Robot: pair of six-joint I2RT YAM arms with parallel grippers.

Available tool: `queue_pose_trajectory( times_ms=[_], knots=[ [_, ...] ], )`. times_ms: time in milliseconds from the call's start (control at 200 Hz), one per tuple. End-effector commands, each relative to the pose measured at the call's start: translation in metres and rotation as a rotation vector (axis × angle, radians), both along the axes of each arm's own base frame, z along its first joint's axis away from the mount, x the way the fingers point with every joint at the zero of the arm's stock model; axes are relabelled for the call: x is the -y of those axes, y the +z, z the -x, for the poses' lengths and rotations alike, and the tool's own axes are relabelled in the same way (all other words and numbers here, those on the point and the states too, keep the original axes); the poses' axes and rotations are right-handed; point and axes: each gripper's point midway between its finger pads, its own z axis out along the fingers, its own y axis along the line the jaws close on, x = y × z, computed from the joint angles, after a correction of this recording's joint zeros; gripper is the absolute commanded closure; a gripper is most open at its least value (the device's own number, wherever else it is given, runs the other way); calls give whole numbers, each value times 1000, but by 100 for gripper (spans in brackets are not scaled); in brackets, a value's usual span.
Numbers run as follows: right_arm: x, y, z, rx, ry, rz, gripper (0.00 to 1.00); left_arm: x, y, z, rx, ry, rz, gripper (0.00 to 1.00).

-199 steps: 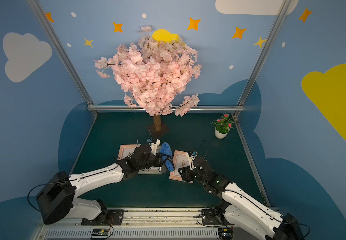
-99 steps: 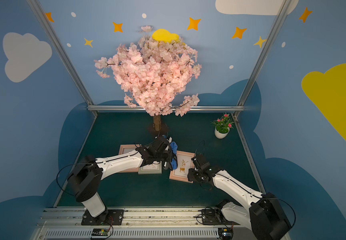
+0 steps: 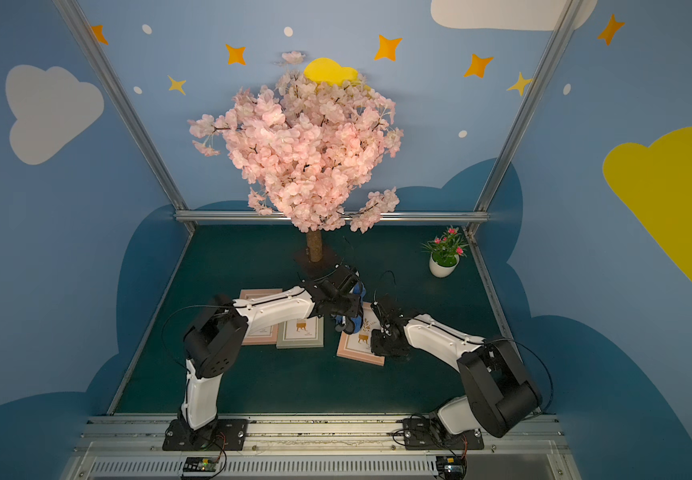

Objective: Wipe the picture frame with a cloth
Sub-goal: Wipe the dirt from the picture frame.

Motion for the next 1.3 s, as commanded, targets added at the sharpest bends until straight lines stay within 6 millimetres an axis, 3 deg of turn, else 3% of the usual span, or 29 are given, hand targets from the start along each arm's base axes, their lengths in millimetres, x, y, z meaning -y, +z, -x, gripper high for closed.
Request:
queue_pose_trajectory(
  times_ms=[0, 205, 370, 465, 551, 721, 811, 886, 1126, 1211, 1296],
  knots=[
    [8, -3, 4, 0, 5, 38, 68, 5, -17, 10, -86, -22, -21, 97],
    [14, -7, 1, -4, -11, 73, 68, 13, -33, 15, -133, -27, -16, 97],
    [14, -8, -1, 3, -29, 74, 68, -25, -36, -2, -145, 75, -60, 98],
    [16, -8, -2, 11, -40, 81, 69, -34, -31, -11, -128, 89, -26, 97],
    [16, -8, -3, 19, -45, 74, 69, -22, -30, -11, -147, 75, 5, 97],
    [14, -8, -4, 23, -48, 67, 70, 25, -38, 4, -188, 9, 36, 97],
    [16, -8, -4, 25, -50, 75, 70, 33, -44, 6, -207, 13, 41, 97],
    [18, -8, -3, 25, -52, 80, 70, 24, -45, 2, -204, 36, 24, 97],
    [17, -9, -4, 25, -59, 78, 71, -36, -36, -15, -148, 122, -55, 97],
    [16, -9, -5, 25, -60, 76, 71, -38, -33, -15, -139, 120, -60, 97],
    [16, -8, -5, 28, -59, 78, 71, -24, -33, -12, -147, 103, -41, 97]
  ],
)
